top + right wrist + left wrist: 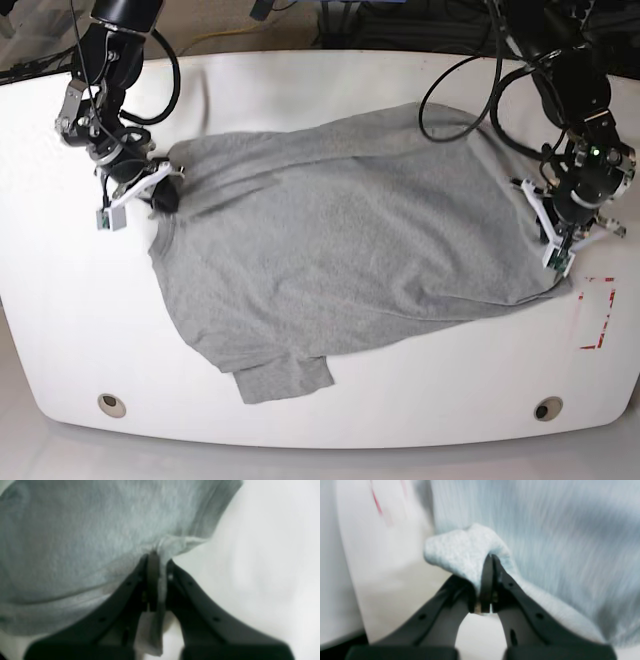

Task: Fold the T-shirt properly
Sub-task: 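Lift the shirt with both grippers and lay it down again flatter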

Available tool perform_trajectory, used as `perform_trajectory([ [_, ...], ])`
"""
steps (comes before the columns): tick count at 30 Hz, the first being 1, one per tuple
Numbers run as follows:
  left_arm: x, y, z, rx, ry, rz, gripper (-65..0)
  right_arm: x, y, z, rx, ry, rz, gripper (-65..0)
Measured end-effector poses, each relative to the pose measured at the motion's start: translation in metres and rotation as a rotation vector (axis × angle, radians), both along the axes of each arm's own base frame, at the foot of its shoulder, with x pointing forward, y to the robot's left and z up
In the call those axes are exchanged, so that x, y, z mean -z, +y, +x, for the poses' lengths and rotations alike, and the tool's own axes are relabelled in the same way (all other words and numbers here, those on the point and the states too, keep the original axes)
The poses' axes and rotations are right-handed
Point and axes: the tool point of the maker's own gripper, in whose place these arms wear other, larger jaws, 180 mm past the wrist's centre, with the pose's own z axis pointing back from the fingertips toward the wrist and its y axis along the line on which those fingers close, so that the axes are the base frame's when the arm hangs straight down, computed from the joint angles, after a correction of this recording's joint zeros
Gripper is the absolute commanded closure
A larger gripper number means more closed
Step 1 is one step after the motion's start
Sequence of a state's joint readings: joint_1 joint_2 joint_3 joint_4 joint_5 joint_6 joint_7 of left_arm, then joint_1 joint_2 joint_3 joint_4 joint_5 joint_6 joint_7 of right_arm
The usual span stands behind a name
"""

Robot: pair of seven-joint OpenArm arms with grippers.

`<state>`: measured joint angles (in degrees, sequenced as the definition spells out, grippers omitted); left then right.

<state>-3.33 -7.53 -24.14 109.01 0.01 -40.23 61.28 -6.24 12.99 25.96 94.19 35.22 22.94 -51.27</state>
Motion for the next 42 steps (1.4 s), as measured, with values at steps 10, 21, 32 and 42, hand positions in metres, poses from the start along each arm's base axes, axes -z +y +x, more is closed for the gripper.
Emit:
perform_trajectory([
  [10, -0.097, -0.010, 0.073, 0.019, -0.218, 0.130, 0.0, -0.064, -0.025, 0.086, 0.023, -0.167, -0.009, 0.0],
  [21, -0.231, 0.009, 0.112, -0.070, -0.503, 0.203, 0.0, -0.178, -0.024, 0.188, -0.073, -0.346, -0.078, 0.0],
  [32, -0.372, 0.051, 0.113, -0.171, -0.744, 0.245, 0.0, -0.345, -0.013, 0.236, -0.179, -0.570, -0.259, 0.0],
  [42, -0.422, 0.061, 0.108, -0.224, -0.755, 0.267, 0.0, -0.397, -0.030, 0.225, -0.190, -0.622, -0.347, 0.0],
])
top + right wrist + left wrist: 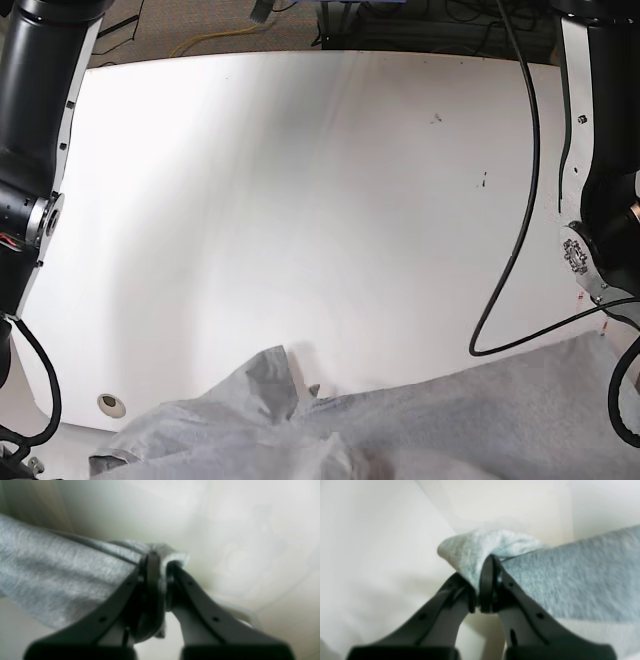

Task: Fold the T-shirt properly
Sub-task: 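Lift the shirt with both grippers and lay it down again flatter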

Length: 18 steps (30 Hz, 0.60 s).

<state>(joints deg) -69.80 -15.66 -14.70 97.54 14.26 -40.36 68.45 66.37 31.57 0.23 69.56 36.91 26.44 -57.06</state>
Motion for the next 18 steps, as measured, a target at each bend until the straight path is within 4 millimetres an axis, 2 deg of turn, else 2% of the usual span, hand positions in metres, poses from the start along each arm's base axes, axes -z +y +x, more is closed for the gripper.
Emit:
perform_trajectory([
  [2, 0.012, -0.005, 0.001, -0.005, 0.035, 0.013, 0.0, 0.022, 0.000, -0.001, -0.001, 0.053, -0.013, 0.0],
  [4, 0.030, -0.010, -0.001, -0.011, 0.070, 0.020, 0.0, 0.053, 0.000, -0.005, -0.007, 0.115, -0.009, 0.0],
  [6, 0.050, -0.010, -0.008, -0.047, 0.122, 0.024, 0.0, 0.079, -0.002, -0.014, -0.026, 0.149, 0.054, 0.0],
  [8, 0.076, -0.011, -0.015, -0.089, 0.199, 0.042, 0.0, 0.118, -0.013, -0.025, -0.011, 0.216, 0.106, 0.0],
  [11, 0.100, -0.025, -0.023, -0.086, 0.235, 0.077, 0.0, 0.157, -0.020, -0.041, 0.004, 0.281, 0.140, 0.0],
  [13, 0.118, -0.033, -0.026, -0.063, 0.257, 0.092, 0.0, 0.175, -0.024, -0.052, 0.015, 0.300, 0.150, 0.0],
  [16, 0.164, -0.033, -0.028, -0.055, 0.365, 0.094, 0.0, 0.209, -0.031, -0.070, 0.041, 0.354, 0.175, 0.0],
  [18, 0.199, -0.028, -0.034, -0.071, 0.457, 0.090, 0.0, 0.232, -0.027, -0.081, 0.049, 0.388, 0.200, 0.0],
])
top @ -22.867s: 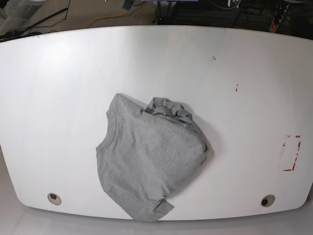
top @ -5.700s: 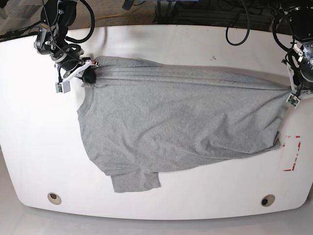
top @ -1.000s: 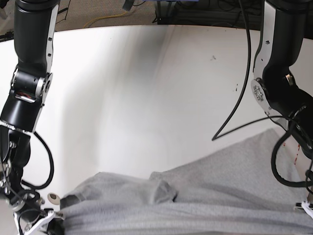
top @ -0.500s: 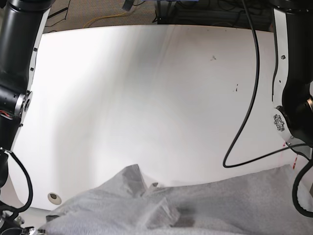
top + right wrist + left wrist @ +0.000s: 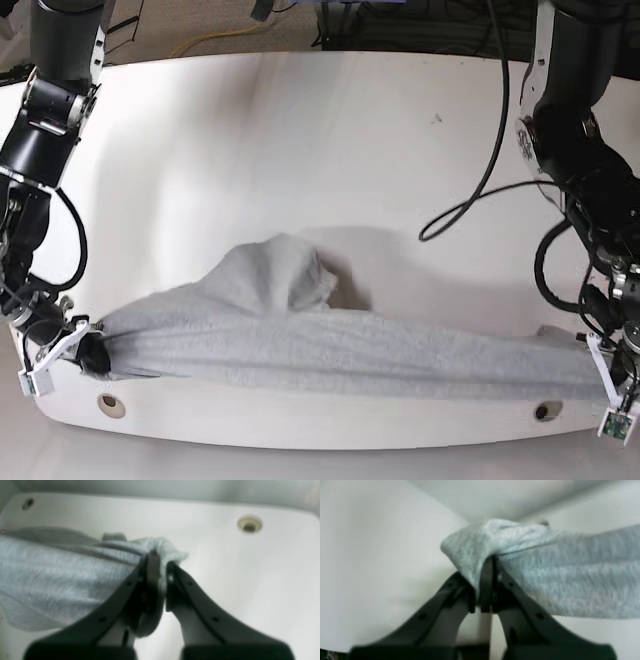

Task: Fold the T-shirt properly
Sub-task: 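Lift the shirt with both grippers and lay it down again flatter, then open the left gripper and release the shirt edge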

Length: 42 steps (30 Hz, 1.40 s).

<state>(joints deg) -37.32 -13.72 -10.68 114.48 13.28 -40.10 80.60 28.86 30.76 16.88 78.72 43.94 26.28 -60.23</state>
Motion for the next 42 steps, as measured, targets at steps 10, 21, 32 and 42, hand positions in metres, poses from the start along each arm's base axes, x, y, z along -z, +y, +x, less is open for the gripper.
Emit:
perform_trajectory([
  [10, 0.123, 0.021, -0.053, -0.066, 0.305, -0.039, 0.0, 0.091, 0.028, -0.070, -0.018, 0.166, 0.044, 0.0],
  [21, 0.228, 0.058, -0.166, -0.205, 0.632, -0.079, 0.0, 0.151, 0.041, -0.152, 0.032, 0.305, 0.100, 0.0],
  [32, 0.278, 0.069, -0.253, -0.246, 0.770, -0.139, 0.0, 0.187, 0.054, -0.221, 0.117, 0.417, 0.187, 0.0],
  [42, 0.270, 0.072, -0.239, -0.267, 0.718, -0.153, 0.0, 0.174, 0.061, -0.222, 0.103, 0.377, 0.170, 0.0],
])
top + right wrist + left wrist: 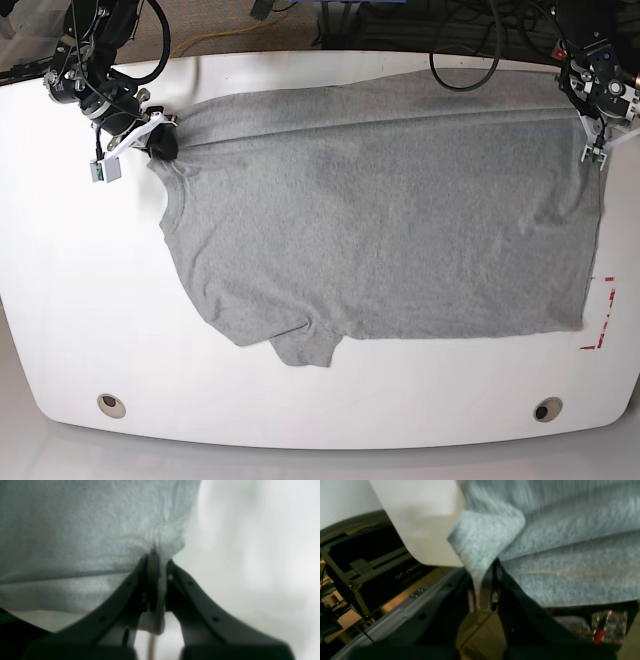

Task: Fold the T-shirt properly
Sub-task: 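Open the left gripper and release the shirt edge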

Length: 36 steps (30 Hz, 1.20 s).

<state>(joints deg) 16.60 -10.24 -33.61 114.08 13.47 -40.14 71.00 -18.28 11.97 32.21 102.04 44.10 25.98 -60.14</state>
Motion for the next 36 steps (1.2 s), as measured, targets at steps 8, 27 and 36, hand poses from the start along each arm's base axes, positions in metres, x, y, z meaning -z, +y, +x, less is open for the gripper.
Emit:
perform_trajectory([
  [8, -0.030, 0.005, 0.048, -0.014, -0.154, 0.006, 0.0, -0.013, -0.002, 0.030, 0.009, -0.066, 0.007, 0.0],
  [27, 0.040, 0.005, 0.121, 0.014, -0.095, -0.229, -14.9, 0.021, -0.012, 0.082, 0.098, -0.001, 0.137, -14.6],
  [36, 0.049, -0.001, 0.132, 0.030, -0.094, -0.261, -45.6, -0.018, -0.048, 0.074, 0.154, -0.088, 0.103, -48.5],
])
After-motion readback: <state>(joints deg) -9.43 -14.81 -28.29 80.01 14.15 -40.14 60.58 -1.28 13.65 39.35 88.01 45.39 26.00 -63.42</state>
